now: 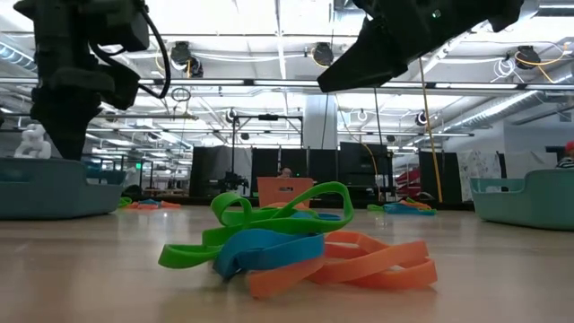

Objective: Sort rubber bands into baskets
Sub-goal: Put the blue rubber band into the blue bin

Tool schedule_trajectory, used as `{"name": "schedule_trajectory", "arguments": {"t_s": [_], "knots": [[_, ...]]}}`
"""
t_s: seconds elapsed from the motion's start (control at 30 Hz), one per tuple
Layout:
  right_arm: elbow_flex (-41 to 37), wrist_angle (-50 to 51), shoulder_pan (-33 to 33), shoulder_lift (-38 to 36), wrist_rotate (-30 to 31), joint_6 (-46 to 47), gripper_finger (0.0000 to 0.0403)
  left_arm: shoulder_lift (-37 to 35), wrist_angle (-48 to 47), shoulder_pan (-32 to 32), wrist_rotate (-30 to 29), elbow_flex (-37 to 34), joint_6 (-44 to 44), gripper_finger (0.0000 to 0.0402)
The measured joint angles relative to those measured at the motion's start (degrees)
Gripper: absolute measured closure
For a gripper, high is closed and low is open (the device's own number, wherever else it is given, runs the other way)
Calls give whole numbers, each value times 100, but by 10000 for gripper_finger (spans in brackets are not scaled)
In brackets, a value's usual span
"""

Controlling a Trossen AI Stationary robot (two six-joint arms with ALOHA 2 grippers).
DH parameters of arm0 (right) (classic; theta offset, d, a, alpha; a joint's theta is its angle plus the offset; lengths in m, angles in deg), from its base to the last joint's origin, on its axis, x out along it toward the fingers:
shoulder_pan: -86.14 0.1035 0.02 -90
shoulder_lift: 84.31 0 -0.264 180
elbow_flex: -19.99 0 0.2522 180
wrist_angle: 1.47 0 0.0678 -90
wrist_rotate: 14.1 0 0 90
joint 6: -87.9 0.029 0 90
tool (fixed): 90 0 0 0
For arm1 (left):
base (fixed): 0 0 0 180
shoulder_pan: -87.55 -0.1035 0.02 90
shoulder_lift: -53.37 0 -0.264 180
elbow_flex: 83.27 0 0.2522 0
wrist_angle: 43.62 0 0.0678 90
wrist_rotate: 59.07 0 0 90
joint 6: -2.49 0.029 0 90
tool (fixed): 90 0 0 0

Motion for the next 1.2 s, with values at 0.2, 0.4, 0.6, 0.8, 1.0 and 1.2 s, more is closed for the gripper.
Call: {"name": "schedule_trajectory", "arguments": {"t_s": [0.2,0.4,0.6,0.8,1.0,1.2], "knots": [[0,2,0,0,0,-36,181,35,-34,0,19,0,113,360],[0,23,1,-3,19,-230,181,35,-37,0,92,0,199,336],[-2,586,-248,-332,29,-177,181,27,-9,26,90,68,320,323],[-2,1954,-1225,-798,-213,177,181,-174,1022,323,-850,116,1265,322],[-2,3143,-2532,-764,-552,796,181,-251,3787,454,-1274,-138,3373,322],[-7,3544,-3350,-351,-647,1591,181,-234,6117,244,-701,-423,4803,322]]}}
